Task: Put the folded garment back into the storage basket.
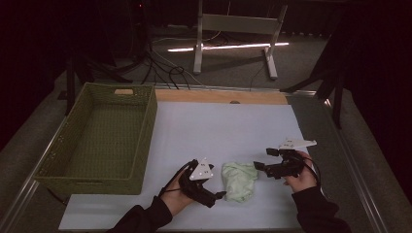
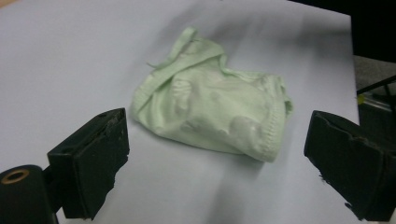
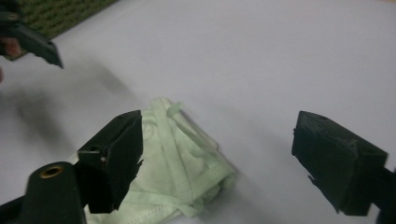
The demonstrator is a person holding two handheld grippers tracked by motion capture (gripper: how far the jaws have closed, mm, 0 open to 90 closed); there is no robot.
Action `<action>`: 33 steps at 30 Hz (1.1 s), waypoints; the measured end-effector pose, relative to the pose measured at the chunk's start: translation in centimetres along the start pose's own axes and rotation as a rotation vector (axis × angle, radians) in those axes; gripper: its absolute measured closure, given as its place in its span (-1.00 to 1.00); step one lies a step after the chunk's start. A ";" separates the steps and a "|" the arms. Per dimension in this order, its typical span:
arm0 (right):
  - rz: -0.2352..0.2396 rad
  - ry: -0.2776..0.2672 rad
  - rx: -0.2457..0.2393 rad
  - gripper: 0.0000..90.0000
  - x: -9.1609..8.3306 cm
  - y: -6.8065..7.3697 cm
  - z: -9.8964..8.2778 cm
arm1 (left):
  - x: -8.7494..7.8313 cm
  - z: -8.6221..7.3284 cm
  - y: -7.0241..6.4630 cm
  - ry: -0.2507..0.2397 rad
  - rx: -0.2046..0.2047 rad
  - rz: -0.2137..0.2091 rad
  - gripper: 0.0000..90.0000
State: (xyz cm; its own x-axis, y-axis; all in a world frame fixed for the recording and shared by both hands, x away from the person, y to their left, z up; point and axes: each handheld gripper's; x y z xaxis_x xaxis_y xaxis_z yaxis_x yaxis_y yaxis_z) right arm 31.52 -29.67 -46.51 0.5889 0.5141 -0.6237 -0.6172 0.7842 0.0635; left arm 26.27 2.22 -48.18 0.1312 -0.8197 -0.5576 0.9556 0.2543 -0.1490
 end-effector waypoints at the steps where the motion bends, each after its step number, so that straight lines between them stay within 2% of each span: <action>1: 0.005 0.007 0.012 -0.65 0.2 0.0 -0.1 | 0.1 -0.1 -0.1 -0.004 0.000 -0.008 -0.83; 5: 0.023 0.030 0.016 -0.66 0.9 0.0 -0.3 | 0.4 -0.2 -0.5 0.008 -0.016 -0.035 -0.87; 7: 0.023 0.040 0.016 -0.67 1.1 0.0 -0.4 | 0.6 0.0 -0.7 0.032 -0.025 -0.038 -0.87; 8: 0.030 0.038 0.017 -0.69 1.3 0.1 -0.4 | 0.6 0.0 -0.8 0.023 -0.033 -0.058 -0.89; 10: 0.034 0.034 0.026 -0.71 1.4 0.1 -0.5 | 0.8 0.0 -0.9 0.005 -0.033 -0.052 -0.89; 11: 0.044 0.034 0.034 -0.73 1.5 0.1 -0.5 | 1.0 0.0 -0.9 0.000 -0.026 -0.057 -0.89; 12: 0.041 0.032 0.028 -0.77 1.6 0.1 -0.5 | 1.1 0.0 -1.0 -0.003 -0.015 -0.037 -0.89; 13: 0.027 0.028 0.030 -0.76 1.7 0.2 -0.4 | 1.2 -0.1 -1.1 -0.014 0.002 -0.050 -0.89; 16: 0.064 0.019 0.018 -0.72 1.9 0.2 -0.5 | 1.6 -0.2 -1.1 -0.022 0.027 -0.075 -0.81; 19: 0.071 0.022 0.026 -0.66 2.3 0.2 -0.7 | 2.1 -0.3 -1.1 -0.009 0.045 -0.119 -0.74; 22: 0.052 0.044 0.030 -0.46 2.8 -0.1 -1.0 | 2.7 -0.6 -1.0 0.004 0.070 -0.124 -0.64; 23: 0.056 0.049 0.031 -0.36 2.9 -0.2 -1.0 | 2.9 -0.6 -1.0 0.009 0.076 -0.120 -0.63; 26: 0.063 0.058 0.050 -0.23 3.3 -0.5 -1.2 | 3.5 -0.8 -1.2 0.031 0.115 -0.126 -0.51; 31: 0.089 0.105 0.059 -0.16 4.3 -0.5 -1.8 | 4.5 -0.8 -0.8 0.079 0.141 -0.127 -0.36; 33: 0.094 0.124 0.063 -0.16 4.6 -0.4 -2.1 | 4.7 -0.9 -0.6 0.090 0.136 -0.132 -0.28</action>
State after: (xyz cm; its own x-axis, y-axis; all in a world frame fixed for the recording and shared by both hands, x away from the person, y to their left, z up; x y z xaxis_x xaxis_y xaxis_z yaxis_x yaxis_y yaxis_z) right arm 33.36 -28.34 -51.06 0.4583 0.5425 -0.7040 -0.6307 0.7566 0.1724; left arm 26.08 -1.39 -51.44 -0.0156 -0.7908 -0.6119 0.9905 0.0713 -0.1174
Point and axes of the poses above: each handheld gripper's, and its own axes: x roughly forward along the jaws, z roughly out of its top, y roughly to its left, and after that the axes turned 9 degrees about -z, right-handed
